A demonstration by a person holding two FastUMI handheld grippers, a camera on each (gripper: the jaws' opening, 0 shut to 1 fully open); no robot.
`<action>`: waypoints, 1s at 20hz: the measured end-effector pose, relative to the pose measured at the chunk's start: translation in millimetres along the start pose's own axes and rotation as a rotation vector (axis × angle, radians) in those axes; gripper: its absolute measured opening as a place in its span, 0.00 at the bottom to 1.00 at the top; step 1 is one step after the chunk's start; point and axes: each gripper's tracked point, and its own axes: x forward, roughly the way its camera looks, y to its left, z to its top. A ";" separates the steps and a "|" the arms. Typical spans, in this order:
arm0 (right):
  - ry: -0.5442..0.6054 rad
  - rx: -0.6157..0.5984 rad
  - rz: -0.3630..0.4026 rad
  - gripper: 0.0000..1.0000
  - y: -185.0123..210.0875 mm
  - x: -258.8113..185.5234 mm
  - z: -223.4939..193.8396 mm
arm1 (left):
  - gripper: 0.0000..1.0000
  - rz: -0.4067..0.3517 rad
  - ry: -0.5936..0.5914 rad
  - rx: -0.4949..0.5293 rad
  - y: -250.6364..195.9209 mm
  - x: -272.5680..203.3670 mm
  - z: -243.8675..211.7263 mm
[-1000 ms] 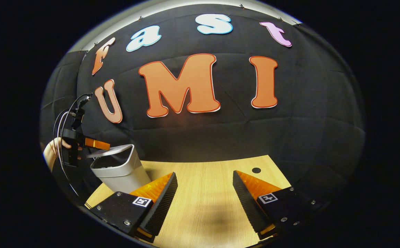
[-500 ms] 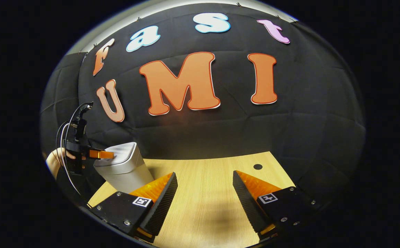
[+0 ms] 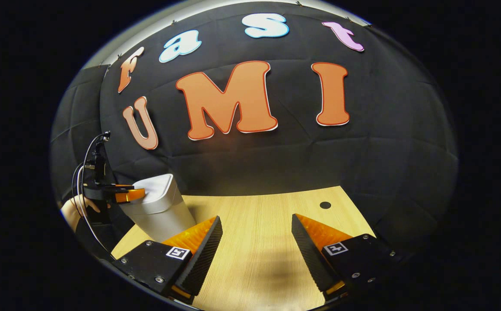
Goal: Press the lid of the desktop garbage bin to open it, pick up the crumpled paper on the desktop and throw it into the bin, then pick up the pop can on the desktop and drop it into the bin, and finally close the garbage bin lid.
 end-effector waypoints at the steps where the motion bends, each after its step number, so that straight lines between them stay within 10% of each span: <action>1: -0.001 0.002 0.004 0.97 1.4 0.1 1.0 | 0.96 -0.002 0.002 -0.009 0.1 -0.1 -0.3; 20: -0.075 0.001 0.002 0.96 11.3 -5.2 25.9 | 0.96 0.039 -0.111 -0.004 -30.8 -35.2 30.8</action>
